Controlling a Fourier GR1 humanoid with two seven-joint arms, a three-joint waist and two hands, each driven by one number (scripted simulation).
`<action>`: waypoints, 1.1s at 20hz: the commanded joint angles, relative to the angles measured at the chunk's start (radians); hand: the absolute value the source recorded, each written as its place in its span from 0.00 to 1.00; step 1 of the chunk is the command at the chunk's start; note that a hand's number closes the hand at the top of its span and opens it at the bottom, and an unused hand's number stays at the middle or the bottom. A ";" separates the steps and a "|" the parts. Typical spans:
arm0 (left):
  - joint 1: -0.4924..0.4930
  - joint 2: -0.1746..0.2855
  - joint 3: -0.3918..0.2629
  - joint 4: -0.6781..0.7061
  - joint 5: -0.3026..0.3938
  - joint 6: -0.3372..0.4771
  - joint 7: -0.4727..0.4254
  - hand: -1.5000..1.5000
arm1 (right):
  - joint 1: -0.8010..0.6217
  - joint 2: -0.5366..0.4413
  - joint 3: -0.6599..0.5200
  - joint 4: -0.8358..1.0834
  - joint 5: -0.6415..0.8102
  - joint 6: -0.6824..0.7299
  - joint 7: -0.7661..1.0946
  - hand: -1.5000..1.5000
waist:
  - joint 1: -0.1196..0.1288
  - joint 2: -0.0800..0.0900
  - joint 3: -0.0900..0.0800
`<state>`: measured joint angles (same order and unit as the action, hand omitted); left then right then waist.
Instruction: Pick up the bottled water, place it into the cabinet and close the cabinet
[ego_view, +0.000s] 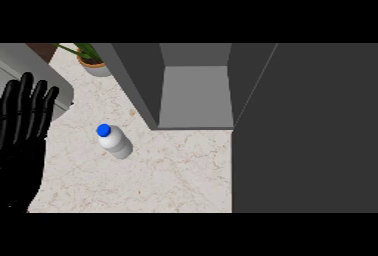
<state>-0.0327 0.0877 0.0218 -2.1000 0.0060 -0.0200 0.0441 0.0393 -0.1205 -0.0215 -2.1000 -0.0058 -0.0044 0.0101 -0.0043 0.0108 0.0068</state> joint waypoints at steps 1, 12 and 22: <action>0.017 0.019 0.010 0.007 0.053 -0.063 -0.017 0.00 | -0.027 -0.004 -0.044 0.032 -0.048 0.026 -0.013 0.00 | 0.005 -0.011 -0.007; -0.103 0.188 0.133 0.241 0.526 -0.340 0.199 0.00 | 0.285 -0.038 0.134 -0.271 -0.247 0.229 0.083 0.00 | -0.010 -0.017 -0.007; -0.076 0.306 0.237 0.258 0.579 -0.393 0.285 0.00 | 0.576 -0.022 0.221 -0.470 -0.206 0.283 0.026 0.00 | -0.009 -0.016 -0.007</action>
<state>-0.1528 0.3447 0.2144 -1.8433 0.5477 -0.3707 0.2984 0.4724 -0.1377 0.1797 -2.4168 -0.2160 0.2525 0.0484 -0.0132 -0.0037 0.0000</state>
